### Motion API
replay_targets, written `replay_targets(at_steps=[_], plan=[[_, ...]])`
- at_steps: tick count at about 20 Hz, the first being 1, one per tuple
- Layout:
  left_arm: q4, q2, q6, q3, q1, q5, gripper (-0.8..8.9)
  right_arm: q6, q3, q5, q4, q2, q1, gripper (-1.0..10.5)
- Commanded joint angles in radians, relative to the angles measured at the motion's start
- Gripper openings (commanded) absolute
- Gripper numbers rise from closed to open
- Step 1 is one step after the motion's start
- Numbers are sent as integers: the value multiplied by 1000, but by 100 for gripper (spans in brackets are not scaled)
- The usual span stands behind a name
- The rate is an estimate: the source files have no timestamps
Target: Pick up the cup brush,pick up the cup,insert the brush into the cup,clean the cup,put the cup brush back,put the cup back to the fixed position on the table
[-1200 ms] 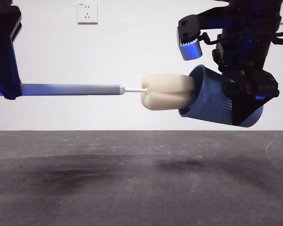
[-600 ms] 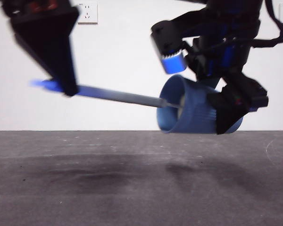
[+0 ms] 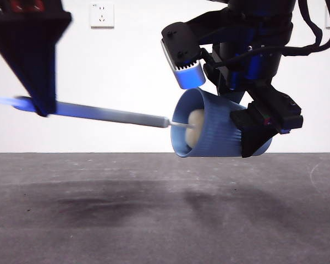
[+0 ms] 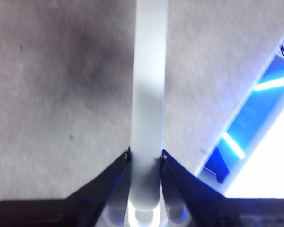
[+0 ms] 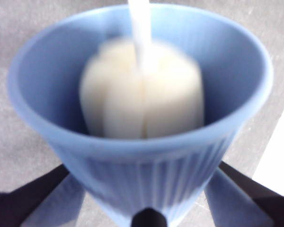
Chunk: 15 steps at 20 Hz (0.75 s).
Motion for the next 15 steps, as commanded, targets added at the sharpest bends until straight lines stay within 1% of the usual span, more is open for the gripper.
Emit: replay_targets(at_steps=[1,5,8,10,13,15], plan=[[-53,-41,-24,3,5,-10,-8,4,2,0,-3,5,0,-13],[-156,-94,-24,3,5,-11,-8,4,2,0,-3,5,-1,-13],[-188,-112,-25,3,5,-10,-8,4,2,0,-3,5,-1,-13],[-183,-111,-24,3,5,-9,-8,4,2,0,-3,5,-1,-13],[-126,-109,-24,3,4,2,-9,4,2,-2,0,5,-1,-13],[-76,-102,-23,3,4,35,-9,4,2,-2,1,5,-1,-13]])
